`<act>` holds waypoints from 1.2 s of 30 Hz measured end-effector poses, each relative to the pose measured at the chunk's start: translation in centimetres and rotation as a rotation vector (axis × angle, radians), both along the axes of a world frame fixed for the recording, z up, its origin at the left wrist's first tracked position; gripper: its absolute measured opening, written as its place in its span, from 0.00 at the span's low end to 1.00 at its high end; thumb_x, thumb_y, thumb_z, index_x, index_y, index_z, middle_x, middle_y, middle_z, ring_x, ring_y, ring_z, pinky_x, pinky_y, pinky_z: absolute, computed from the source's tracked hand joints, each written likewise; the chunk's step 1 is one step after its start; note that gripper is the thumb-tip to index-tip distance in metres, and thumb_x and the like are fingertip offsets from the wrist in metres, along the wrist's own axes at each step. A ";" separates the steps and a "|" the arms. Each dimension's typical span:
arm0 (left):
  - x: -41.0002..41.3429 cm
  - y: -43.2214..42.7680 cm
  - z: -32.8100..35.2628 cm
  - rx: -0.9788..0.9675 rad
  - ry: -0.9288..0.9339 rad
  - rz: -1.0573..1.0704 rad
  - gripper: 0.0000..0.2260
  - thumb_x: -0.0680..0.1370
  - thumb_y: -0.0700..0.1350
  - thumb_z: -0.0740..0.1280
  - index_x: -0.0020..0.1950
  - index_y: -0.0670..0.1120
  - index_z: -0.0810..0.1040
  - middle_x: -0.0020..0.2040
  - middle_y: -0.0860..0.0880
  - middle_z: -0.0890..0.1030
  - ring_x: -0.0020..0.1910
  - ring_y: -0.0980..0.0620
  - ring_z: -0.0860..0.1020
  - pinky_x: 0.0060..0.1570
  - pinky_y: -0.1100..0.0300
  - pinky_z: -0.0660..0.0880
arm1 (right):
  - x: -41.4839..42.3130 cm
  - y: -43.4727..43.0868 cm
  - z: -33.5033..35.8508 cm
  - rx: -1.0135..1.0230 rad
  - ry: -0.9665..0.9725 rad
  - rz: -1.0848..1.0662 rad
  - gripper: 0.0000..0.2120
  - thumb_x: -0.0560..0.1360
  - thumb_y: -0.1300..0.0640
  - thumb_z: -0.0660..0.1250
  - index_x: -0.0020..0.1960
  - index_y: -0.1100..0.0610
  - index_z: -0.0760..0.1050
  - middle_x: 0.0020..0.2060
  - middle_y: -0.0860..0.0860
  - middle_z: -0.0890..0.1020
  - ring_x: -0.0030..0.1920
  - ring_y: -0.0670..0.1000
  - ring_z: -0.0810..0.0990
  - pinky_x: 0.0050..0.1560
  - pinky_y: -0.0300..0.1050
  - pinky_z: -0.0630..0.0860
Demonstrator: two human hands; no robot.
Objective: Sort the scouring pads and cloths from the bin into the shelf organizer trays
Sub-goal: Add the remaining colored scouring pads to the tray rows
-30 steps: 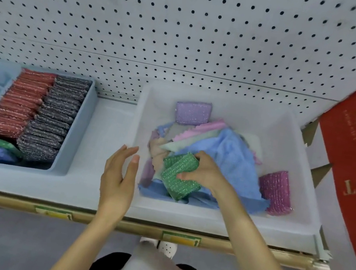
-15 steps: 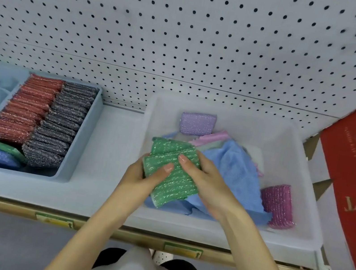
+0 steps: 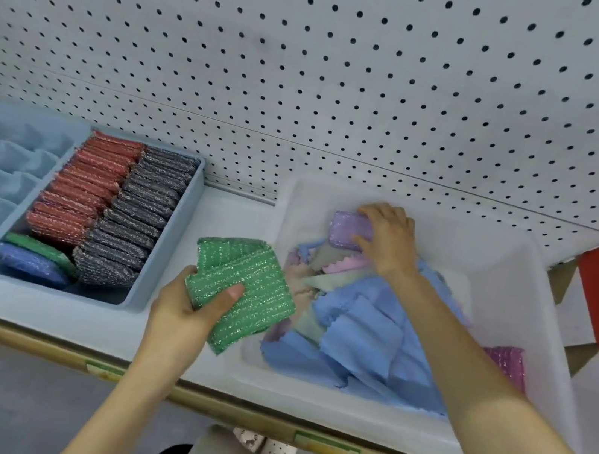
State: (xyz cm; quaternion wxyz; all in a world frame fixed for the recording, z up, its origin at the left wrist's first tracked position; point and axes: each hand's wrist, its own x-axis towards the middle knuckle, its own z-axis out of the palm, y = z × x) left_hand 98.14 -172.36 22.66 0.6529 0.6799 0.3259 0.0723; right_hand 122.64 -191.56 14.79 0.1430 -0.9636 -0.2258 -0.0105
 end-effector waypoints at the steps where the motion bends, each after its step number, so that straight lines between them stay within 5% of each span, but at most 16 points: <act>1: -0.1 -0.1 0.0 0.027 0.006 0.010 0.14 0.65 0.52 0.73 0.49 0.50 0.79 0.43 0.54 0.86 0.44 0.54 0.84 0.44 0.54 0.79 | 0.1 0.2 -0.4 -0.086 -0.023 -0.002 0.18 0.73 0.55 0.70 0.62 0.55 0.76 0.59 0.55 0.76 0.61 0.58 0.69 0.57 0.49 0.61; 4: -0.2 -0.3 0.1 0.057 -0.013 0.042 0.12 0.69 0.49 0.76 0.49 0.50 0.79 0.42 0.56 0.85 0.43 0.56 0.84 0.43 0.56 0.79 | -0.2 0.0 -0.7 -0.053 -0.034 -0.108 0.11 0.73 0.56 0.69 0.54 0.58 0.79 0.53 0.57 0.77 0.57 0.59 0.71 0.53 0.49 0.61; 6: -0.1 -0.6 0.3 0.060 -0.045 0.063 0.09 0.74 0.44 0.74 0.52 0.50 0.79 0.43 0.57 0.85 0.44 0.56 0.83 0.43 0.57 0.79 | -1.3 -0.4 1.4 0.411 0.041 -0.310 0.05 0.73 0.59 0.71 0.47 0.59 0.78 0.45 0.56 0.78 0.49 0.58 0.75 0.49 0.46 0.66; 9: 0.5 -1.5 0.6 0.029 -0.102 0.078 0.09 0.76 0.45 0.71 0.55 0.50 0.77 0.45 0.57 0.85 0.45 0.58 0.83 0.43 0.60 0.78 | -6.1 -0.9 7.7 1.357 0.624 -0.446 0.03 0.77 0.58 0.67 0.44 0.56 0.77 0.41 0.51 0.81 0.41 0.48 0.79 0.42 0.41 0.74; 11: 1.2 -2.8 0.9 -0.018 -0.139 0.062 0.10 0.76 0.50 0.70 0.55 0.50 0.77 0.46 0.55 0.85 0.47 0.54 0.83 0.45 0.59 0.78 | -10.6 -0.7 10.0 1.503 0.927 -0.341 0.07 0.76 0.56 0.65 0.51 0.57 0.78 0.46 0.51 0.84 0.45 0.47 0.82 0.44 0.40 0.79; 16: 2.8 -6.1 1.7 -0.334 -0.122 0.005 0.18 0.74 0.59 0.61 0.59 0.50 0.75 0.48 0.53 0.85 0.46 0.54 0.83 0.41 0.56 0.82 | -16.1 0.7 8.4 1.327 0.803 -0.483 0.22 0.63 0.49 0.78 0.48 0.62 0.76 0.43 0.64 0.79 0.44 0.49 0.77 0.46 0.46 0.74; 20: 3.5 -7.3 1.2 -0.249 -0.064 -0.044 0.23 0.68 0.54 0.72 0.60 0.46 0.76 0.51 0.47 0.84 0.43 0.55 0.83 0.41 0.61 0.79 | -17.4 -0.7 8.5 1.216 0.665 -0.510 0.06 0.72 0.60 0.73 0.45 0.60 0.76 0.30 0.48 0.74 0.29 0.42 0.69 0.31 0.34 0.67; 23: 4.1 -9.1 0.3 -0.238 -0.046 -0.098 0.16 0.71 0.40 0.75 0.58 0.46 0.78 0.49 0.50 0.84 0.39 0.61 0.82 0.38 0.68 0.78 | -18.2 -2.6 8.5 1.157 0.669 -0.522 0.03 0.74 0.62 0.70 0.45 0.62 0.77 0.30 0.50 0.74 0.27 0.44 0.69 0.27 0.36 0.68; 26: 4.2 -10.4 -0.7 -0.207 -0.049 -0.140 0.24 0.71 0.40 0.76 0.65 0.46 0.75 0.51 0.52 0.84 0.42 0.61 0.82 0.42 0.68 0.78 | -17.4 -6.3 8.0 1.103 0.606 -0.615 0.07 0.77 0.62 0.66 0.40 0.59 0.78 0.30 0.51 0.77 0.27 0.45 0.74 0.30 0.37 0.72; 28: 4.1 -10.8 -1.1 -0.210 -0.051 -0.162 0.30 0.69 0.42 0.78 0.69 0.45 0.72 0.51 0.53 0.84 0.43 0.60 0.82 0.44 0.66 0.79 | -16.3 -9.8 7.4 1.036 0.430 -0.721 0.10 0.77 0.64 0.64 0.41 0.56 0.79 0.34 0.50 0.80 0.32 0.47 0.78 0.35 0.38 0.75; 31: 3.7 -11.2 -1.3 -0.201 -0.063 -0.189 0.24 0.70 0.38 0.76 0.65 0.44 0.75 0.48 0.53 0.84 0.41 0.60 0.82 0.41 0.67 0.78 | -14.8 -15.5 5.4 0.414 0.191 -0.773 0.09 0.75 0.63 0.67 0.54 0.59 0.79 0.45 0.56 0.79 0.46 0.56 0.77 0.49 0.43 0.73; 33: 3.3 -11.5 -1.3 -0.221 -0.084 -0.195 0.23 0.69 0.36 0.76 0.63 0.42 0.76 0.48 0.52 0.85 0.42 0.59 0.83 0.41 0.67 0.77 | -14.3 -17.6 3.6 0.167 0.247 -0.725 0.18 0.73 0.62 0.68 0.62 0.63 0.74 0.54 0.61 0.75 0.56 0.61 0.75 0.57 0.49 0.72; 36: 2.7 -11.8 -1.2 -0.216 -0.102 -0.193 0.23 0.65 0.39 0.77 0.59 0.44 0.77 0.45 0.54 0.85 0.42 0.58 0.83 0.40 0.67 0.77 | -14.0 -17.6 1.6 0.097 0.327 -0.705 0.29 0.73 0.59 0.70 0.70 0.62 0.64 0.59 0.63 0.71 0.59 0.64 0.72 0.58 0.53 0.72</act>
